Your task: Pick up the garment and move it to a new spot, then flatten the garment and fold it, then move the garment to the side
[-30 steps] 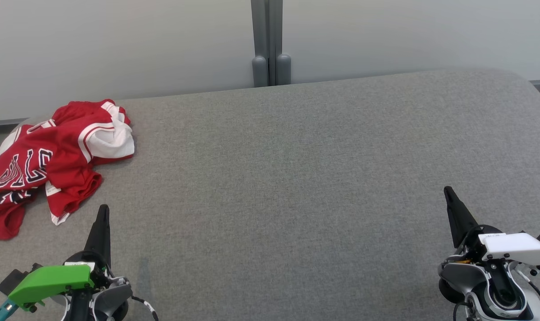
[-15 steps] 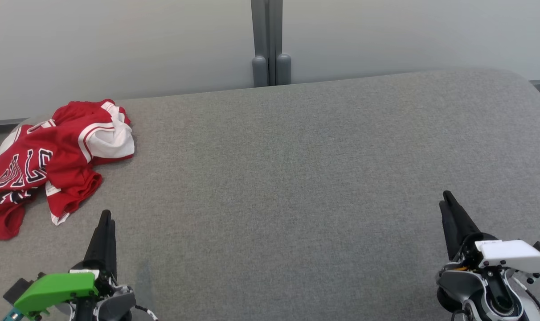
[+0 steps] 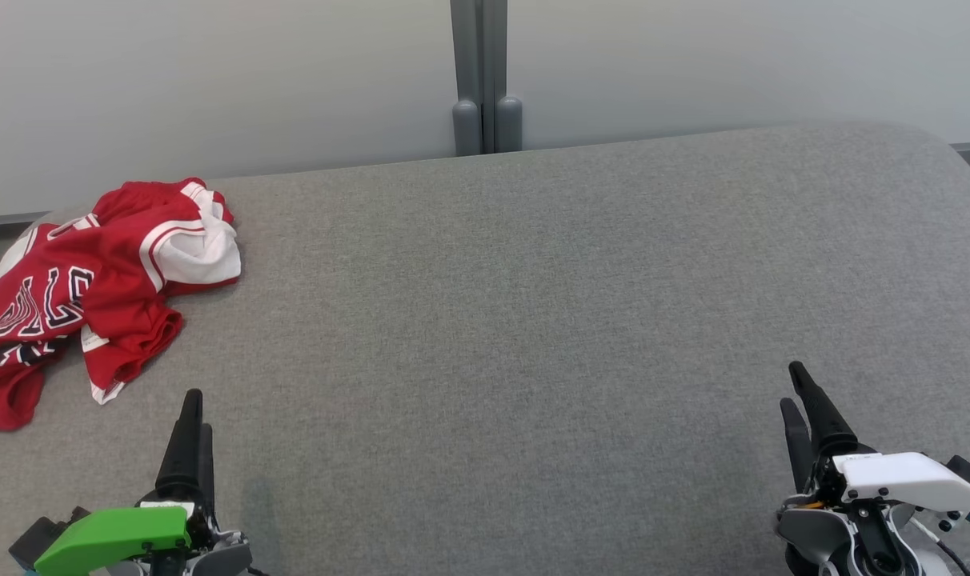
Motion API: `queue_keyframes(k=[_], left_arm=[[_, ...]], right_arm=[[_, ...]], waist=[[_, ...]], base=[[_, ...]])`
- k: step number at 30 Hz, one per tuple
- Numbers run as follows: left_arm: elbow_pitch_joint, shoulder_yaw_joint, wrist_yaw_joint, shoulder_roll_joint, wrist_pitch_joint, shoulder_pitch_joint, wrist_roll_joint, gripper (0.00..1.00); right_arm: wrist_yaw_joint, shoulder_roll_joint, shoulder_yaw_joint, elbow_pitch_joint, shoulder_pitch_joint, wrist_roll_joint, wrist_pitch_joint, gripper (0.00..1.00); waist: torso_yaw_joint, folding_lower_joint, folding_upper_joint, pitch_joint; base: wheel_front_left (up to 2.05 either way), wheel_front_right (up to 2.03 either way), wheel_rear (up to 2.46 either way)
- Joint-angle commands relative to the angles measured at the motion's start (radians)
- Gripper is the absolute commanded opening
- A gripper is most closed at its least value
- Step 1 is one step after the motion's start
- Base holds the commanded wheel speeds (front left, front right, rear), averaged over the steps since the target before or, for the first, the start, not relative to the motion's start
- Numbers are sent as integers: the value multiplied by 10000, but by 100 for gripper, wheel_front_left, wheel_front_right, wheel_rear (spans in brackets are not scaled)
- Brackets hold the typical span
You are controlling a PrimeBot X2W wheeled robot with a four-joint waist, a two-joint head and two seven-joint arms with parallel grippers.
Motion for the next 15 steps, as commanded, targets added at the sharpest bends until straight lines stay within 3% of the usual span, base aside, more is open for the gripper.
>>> queue_keyframes(k=[1, 15], left_arm=[[-274, -18, -12, 40, -127, -62, 324, 100], [-1301, -437, 587, 62, -728, 78, 3340, 100]], right_arm=[[3, -48, 16, -129, -159, -326, -121, 100], [4, -70, 320, -979, -71, -3763, -723, 100]], waist=[[-2, 0, 0, 1], [-12, 0, 0, 49]], base=[[0, 0, 0], [0, 0, 0]])
